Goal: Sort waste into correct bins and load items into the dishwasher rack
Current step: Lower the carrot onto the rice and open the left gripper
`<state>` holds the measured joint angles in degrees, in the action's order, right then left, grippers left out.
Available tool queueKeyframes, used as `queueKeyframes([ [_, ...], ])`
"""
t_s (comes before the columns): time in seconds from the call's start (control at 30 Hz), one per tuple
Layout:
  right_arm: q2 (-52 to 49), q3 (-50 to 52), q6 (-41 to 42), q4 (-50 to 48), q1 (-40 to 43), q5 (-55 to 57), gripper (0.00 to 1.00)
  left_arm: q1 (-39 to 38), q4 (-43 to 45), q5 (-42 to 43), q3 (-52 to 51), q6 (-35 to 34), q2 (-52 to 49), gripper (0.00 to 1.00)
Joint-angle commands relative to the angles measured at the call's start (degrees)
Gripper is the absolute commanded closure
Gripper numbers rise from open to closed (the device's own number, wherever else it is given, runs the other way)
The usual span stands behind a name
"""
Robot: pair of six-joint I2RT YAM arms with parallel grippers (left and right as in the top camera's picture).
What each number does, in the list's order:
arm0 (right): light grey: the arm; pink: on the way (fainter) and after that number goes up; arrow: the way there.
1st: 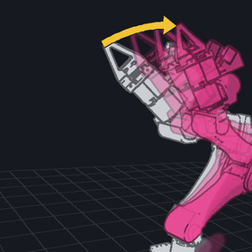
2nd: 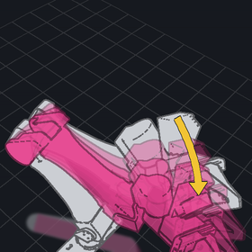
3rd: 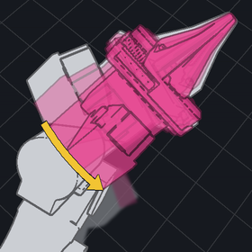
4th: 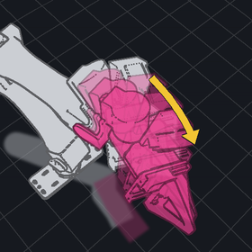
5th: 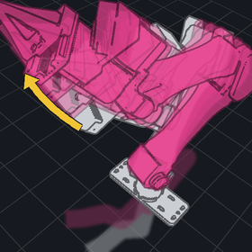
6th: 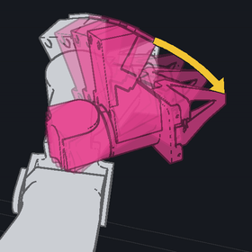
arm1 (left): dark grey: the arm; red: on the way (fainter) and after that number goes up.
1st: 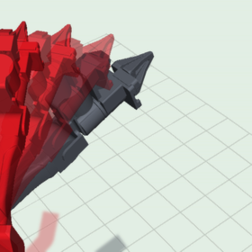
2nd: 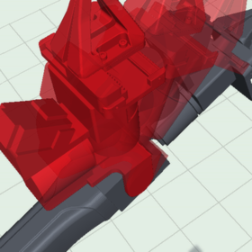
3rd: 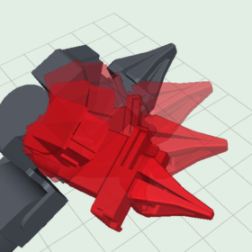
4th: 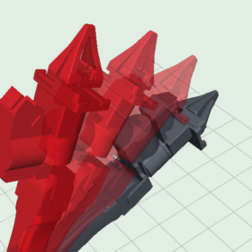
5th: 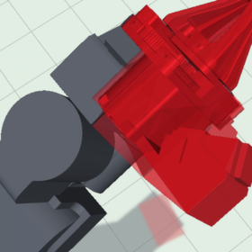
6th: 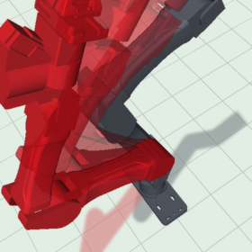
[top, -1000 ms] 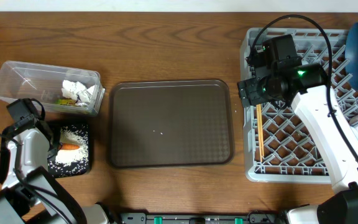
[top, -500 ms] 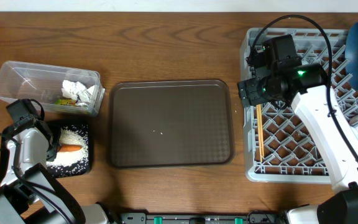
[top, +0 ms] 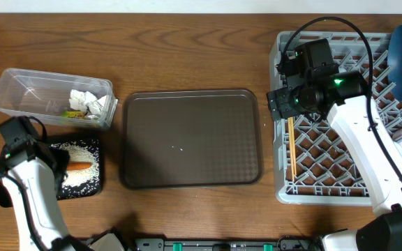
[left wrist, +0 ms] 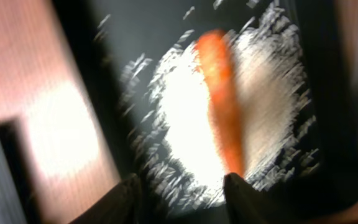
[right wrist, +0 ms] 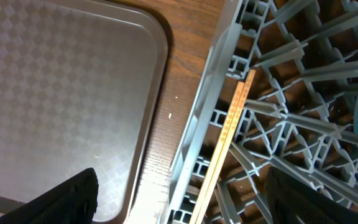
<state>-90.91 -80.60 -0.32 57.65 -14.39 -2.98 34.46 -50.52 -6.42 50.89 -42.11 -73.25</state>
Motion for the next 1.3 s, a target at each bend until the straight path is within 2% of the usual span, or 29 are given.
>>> queueKeyframes([
  [0.0,-0.2,0.0,-0.6,0.0,-0.2,0.2,0.14,1.0,-3.2,-0.7,0.6,-1.2,0.3,0.66],
  [0.1,-0.2,0.0,-0.6,0.1,-0.2,0.2,0.14,3.9,-3.8,-0.7,-0.6,-2.3,0.1,0.81],
  [0.2,-0.2,0.0,-0.6,0.2,-0.2,0.2,0.14,7.9,-4.7,-0.6,-1.5,-5.1,-0.5,0.89],
  [0.5,-0.2,0.0,-0.6,0.2,-0.2,0.2,0.14,19.7,-3.8,-0.6,-4.0,-7.8,-4.3,0.89],
  [0.63,-0.2,0.0,-0.6,0.2,-0.2,0.2,0.14,22.7,-3.2,-0.5,-4.2,-8.5,-7.1,0.89],
  [1.07,-0.2,0.0,-0.6,0.0,-0.2,0.2,0.14,23.2,5.1,3.7,-4.2,-9.7,-18.9,0.89],
  [1.27,-0.2,0.0,-0.6,0.1,-0.2,0.2,0.14,22.7,10.4,7.7,-4.2,-8.5,-21.9,0.93],
])
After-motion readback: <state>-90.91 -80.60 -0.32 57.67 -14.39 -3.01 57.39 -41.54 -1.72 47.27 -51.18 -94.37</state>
